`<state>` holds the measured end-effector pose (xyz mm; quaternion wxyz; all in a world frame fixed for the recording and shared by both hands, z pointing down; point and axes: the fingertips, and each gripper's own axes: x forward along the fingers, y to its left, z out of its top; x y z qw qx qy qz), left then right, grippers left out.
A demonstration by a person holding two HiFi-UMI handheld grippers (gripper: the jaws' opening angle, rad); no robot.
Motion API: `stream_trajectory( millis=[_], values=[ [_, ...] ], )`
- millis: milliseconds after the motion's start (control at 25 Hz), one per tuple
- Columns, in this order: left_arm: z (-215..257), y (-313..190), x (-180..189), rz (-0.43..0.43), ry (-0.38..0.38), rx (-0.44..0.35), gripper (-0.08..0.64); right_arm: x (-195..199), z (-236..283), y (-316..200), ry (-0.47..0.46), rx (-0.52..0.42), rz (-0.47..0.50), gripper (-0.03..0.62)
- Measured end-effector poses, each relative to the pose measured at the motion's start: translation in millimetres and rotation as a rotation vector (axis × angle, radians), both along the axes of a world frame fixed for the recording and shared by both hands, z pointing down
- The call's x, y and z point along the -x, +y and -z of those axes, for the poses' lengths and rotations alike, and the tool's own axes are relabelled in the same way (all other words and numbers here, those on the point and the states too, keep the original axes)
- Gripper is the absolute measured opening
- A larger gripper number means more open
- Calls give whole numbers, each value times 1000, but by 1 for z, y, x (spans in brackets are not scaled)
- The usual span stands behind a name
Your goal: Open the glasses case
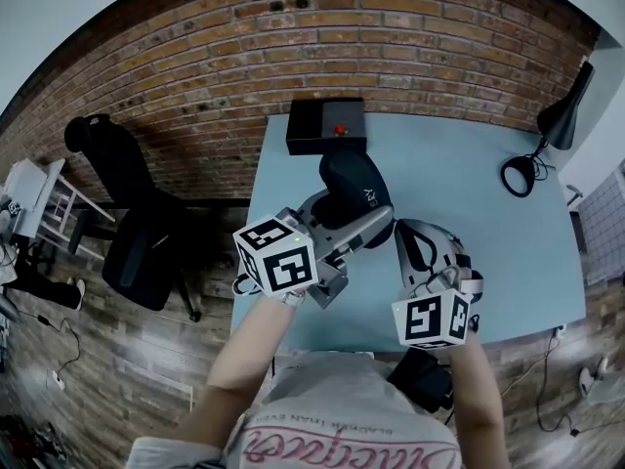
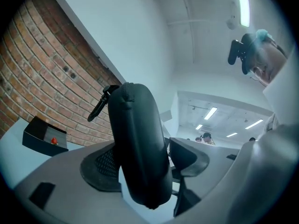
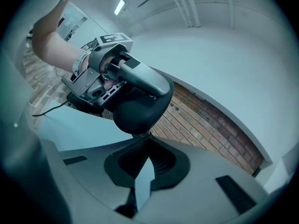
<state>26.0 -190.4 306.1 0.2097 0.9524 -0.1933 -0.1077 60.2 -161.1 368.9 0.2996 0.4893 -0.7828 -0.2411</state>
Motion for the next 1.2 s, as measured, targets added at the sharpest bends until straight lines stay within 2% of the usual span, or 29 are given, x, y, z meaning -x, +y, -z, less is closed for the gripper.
stream_trajectory(
  millis=[120,240,400,480,800,920,1120,1200],
  values=[
    [-4,-2,-1,11,-2,19,307,0,2,-1,30,-34,-23,17],
    [-5,-2,2,10,-1,11,307,2,4,0,-44,-2,-3,17],
    [-2,1,1,-41,-30,-19,298,3,9,1,-192,66,71,17],
    [0,4,-1,-71,-59,-48,291,3,13,1,-215,71,94,17],
    [0,18,-8,-146,-170,-144,278,-2,24,1,-208,24,103,18],
    [0,22,-10,-160,-197,-170,273,-4,25,4,-151,0,112,18],
    [-9,31,-18,-188,-321,-244,268,-2,29,9,-87,-68,122,18],
    [-11,32,-19,-189,-343,-259,268,-2,29,9,-77,-74,131,18]
  ],
)
